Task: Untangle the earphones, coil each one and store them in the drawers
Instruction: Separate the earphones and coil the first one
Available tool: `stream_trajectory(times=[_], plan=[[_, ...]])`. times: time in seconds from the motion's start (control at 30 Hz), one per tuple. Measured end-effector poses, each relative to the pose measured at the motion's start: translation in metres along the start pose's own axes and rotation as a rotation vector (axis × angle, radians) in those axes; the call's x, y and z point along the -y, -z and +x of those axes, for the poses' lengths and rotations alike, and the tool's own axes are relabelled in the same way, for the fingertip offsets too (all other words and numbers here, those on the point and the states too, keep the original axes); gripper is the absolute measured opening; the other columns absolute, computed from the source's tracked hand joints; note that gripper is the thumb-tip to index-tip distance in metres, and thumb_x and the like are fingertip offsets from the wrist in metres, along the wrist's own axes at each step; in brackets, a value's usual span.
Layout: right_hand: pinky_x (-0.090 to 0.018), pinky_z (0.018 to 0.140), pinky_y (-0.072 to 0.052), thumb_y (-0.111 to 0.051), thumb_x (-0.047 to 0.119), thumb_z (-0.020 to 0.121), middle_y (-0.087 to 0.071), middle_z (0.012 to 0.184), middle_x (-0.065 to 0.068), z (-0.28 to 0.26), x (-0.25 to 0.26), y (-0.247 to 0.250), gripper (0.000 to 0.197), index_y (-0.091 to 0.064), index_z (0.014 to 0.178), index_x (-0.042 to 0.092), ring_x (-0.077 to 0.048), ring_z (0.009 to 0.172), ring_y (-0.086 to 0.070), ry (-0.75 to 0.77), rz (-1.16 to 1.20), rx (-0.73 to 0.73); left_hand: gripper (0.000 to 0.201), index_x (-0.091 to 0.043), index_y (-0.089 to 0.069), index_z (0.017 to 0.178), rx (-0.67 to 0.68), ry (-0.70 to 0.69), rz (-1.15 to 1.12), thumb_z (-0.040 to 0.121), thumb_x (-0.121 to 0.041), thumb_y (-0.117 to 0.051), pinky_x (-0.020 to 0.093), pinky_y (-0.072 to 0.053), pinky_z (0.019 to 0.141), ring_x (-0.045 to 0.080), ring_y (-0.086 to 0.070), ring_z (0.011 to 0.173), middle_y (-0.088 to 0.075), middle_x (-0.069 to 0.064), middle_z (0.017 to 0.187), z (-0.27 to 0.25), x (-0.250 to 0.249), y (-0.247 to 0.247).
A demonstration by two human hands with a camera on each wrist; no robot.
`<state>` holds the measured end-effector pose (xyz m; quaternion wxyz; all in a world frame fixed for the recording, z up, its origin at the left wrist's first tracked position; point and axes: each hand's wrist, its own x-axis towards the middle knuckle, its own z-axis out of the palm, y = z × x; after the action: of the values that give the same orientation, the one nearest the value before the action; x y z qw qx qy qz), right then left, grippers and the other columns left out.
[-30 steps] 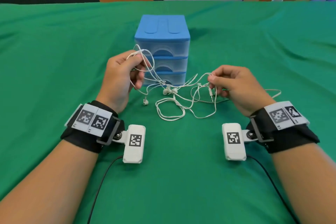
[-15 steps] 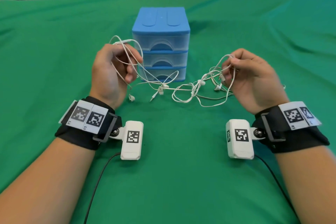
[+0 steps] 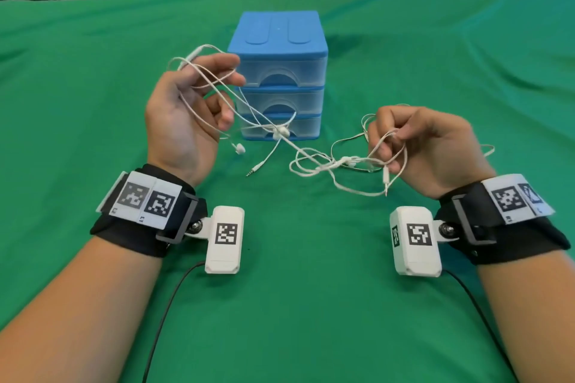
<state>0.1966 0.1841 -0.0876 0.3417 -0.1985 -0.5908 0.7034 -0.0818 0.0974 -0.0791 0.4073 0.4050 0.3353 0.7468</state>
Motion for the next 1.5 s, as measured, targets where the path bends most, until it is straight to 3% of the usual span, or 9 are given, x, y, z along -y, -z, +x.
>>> stream_trajectory(times=[0.1, 0.23, 0.4, 0.53, 0.7, 0.8, 0.97, 1.2, 1.5], plan=[[-0.034, 0.052, -0.034, -0.044, 0.012, 0.075, -0.055, 0.058, -0.022, 0.003, 0.001, -0.008, 0.023, -0.052, 0.058, -0.001, -0.028, 0.048, -0.048, -0.081, -0.240, 0.027, 0.045, -0.001, -0.066, 0.105, 0.071, 0.048, -0.012, 0.098, -0.021, -0.027, 0.022, -0.037, 0.050, 0.019, -0.051, 0.065, -0.070, 0.012, 0.093, -0.003, 0.001, -0.004], [-0.029, 0.055, -0.036, -0.061, 0.048, 0.090, -0.061, 0.053, -0.011, 0.008, 0.009, -0.016, 0.050, -0.069, 0.062, 0.007, -0.021, 0.045, -0.051, -0.100, -0.925, -0.117, 0.045, -0.001, -0.070, 0.103, 0.164, 0.128, -0.006, 0.093, -0.025, -0.034, 0.023, -0.039, 0.050, 0.021, -0.051, 0.063, -0.070, 0.016, 0.091, -0.005, 0.001, -0.009], [-0.027, 0.060, -0.042, -0.074, 0.035, 0.087, -0.066, 0.082, 0.007, 0.019, 0.021, -0.037, 0.010, -0.073, 0.088, 0.024, -0.009, 0.056, -0.048, 0.043, -0.985, -0.037, 0.050, 0.002, -0.067, 0.110, 0.293, 0.180, 0.032, 0.093, -0.029, -0.032, 0.027, -0.040, 0.055, 0.020, -0.057, 0.061, -0.071, 0.015, 0.093, -0.007, 0.000, -0.012], [-0.026, 0.081, -0.050, -0.075, 0.050, 0.081, -0.056, 0.116, 0.008, 0.031, 0.008, -0.049, 0.049, -0.056, 0.125, 0.046, -0.017, 0.084, -0.060, -0.123, -1.127, 0.234, 0.056, 0.004, -0.061, 0.125, 0.435, 0.268, 0.040, 0.096, -0.031, -0.028, 0.031, -0.045, 0.063, 0.027, -0.061, 0.074, -0.068, 0.019, 0.106, -0.011, 0.001, -0.016], [-0.040, 0.082, -0.052, -0.072, 0.043, 0.086, -0.064, 0.095, 0.007, 0.036, 0.002, -0.056, 0.021, -0.068, 0.097, 0.026, -0.021, 0.081, -0.060, -0.127, -1.152, 0.293, 0.059, 0.002, -0.057, 0.132, 0.520, 0.301, 0.067, 0.097, -0.033, -0.027, 0.037, -0.045, 0.078, 0.029, -0.060, 0.085, -0.066, 0.021, 0.114, -0.012, 0.000, -0.017], [-0.045, 0.077, -0.051, -0.073, 0.035, 0.088, -0.068, 0.083, -0.002, 0.032, 0.002, -0.049, 0.018, -0.068, 0.083, 0.019, -0.030, 0.077, -0.059, -0.069, -1.074, 0.277, 0.057, 0.001, -0.063, 0.128, 0.393, 0.265, 0.126, 0.099, -0.034, -0.028, 0.035, -0.047, 0.077, 0.027, -0.062, 0.083, -0.069, 0.020, 0.111, -0.007, -0.001, -0.010], [-0.028, 0.062, -0.034, -0.072, 0.026, 0.081, -0.064, 0.076, 0.005, 0.023, 0.003, -0.028, 0.013, -0.066, 0.072, 0.019, -0.014, 0.072, -0.046, 0.084, -0.564, -0.005, 0.054, -0.003, -0.068, 0.116, 0.122, 0.275, 0.225, 0.106, -0.035, -0.026, 0.020, -0.045, 0.052, 0.017, -0.066, 0.067, -0.074, 0.012, 0.094, 0.001, -0.003, 0.004], [-0.028, 0.060, -0.029, -0.072, 0.031, 0.076, -0.068, 0.080, -0.001, 0.016, 0.018, -0.019, 0.012, -0.070, 0.073, 0.019, -0.016, 0.073, -0.048, 0.203, -0.195, -0.116, 0.039, -0.006, -0.069, 0.083, -0.053, 0.238, 0.412, 0.105, -0.025, -0.044, 0.020, -0.030, 0.041, 0.012, -0.043, 0.043, -0.055, 0.000, 0.055, 0.004, 0.008, 0.004], [-0.032, 0.061, -0.027, -0.045, 0.010, 0.078, -0.049, 0.075, -0.015, 0.010, 0.003, -0.007, 0.011, -0.044, 0.068, 0.005, -0.017, 0.072, -0.051, 0.148, -0.042, -0.218, 0.034, -0.008, -0.068, 0.089, -0.100, 0.141, 0.340, 0.106, -0.023, -0.043, 0.021, -0.034, 0.049, 0.014, -0.051, 0.057, -0.059, 0.002, 0.068, 0.006, 0.009, 0.007]])
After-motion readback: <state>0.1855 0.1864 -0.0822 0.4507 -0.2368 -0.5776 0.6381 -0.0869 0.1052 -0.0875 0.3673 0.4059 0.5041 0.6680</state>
